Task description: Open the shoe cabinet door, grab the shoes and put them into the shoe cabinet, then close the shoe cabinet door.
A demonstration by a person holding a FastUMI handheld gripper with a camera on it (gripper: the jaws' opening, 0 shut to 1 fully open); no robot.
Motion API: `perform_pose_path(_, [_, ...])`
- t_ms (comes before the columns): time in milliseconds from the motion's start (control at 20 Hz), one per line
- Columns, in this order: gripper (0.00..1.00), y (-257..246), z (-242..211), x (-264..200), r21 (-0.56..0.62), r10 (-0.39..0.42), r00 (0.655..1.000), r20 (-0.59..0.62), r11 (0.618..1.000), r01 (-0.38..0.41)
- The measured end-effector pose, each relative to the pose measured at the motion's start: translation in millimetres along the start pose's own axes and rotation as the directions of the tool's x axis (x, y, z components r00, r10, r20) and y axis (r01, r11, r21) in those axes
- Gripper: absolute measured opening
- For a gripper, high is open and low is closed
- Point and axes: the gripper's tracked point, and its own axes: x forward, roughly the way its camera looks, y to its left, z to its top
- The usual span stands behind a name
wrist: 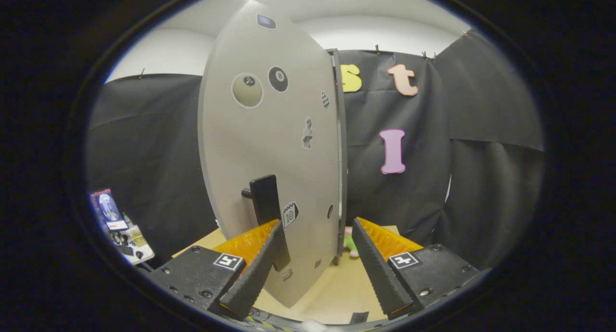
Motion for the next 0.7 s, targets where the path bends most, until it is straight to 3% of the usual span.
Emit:
perform_pose_path(250, [0.96,43.0,2.4,28.3,-0.006,-0.013,1.0,0.011,1.0,0.013])
perform_pose_path(550, [0.96,99.2,-0.2,66.3,0.037,0.076,0.997,0.003,0.996,-0.076])
perform_pose_path(700, [0.96,107.6,1.6,74.6,0.031,0.069,0.998,0.004,0.997,-0.069])
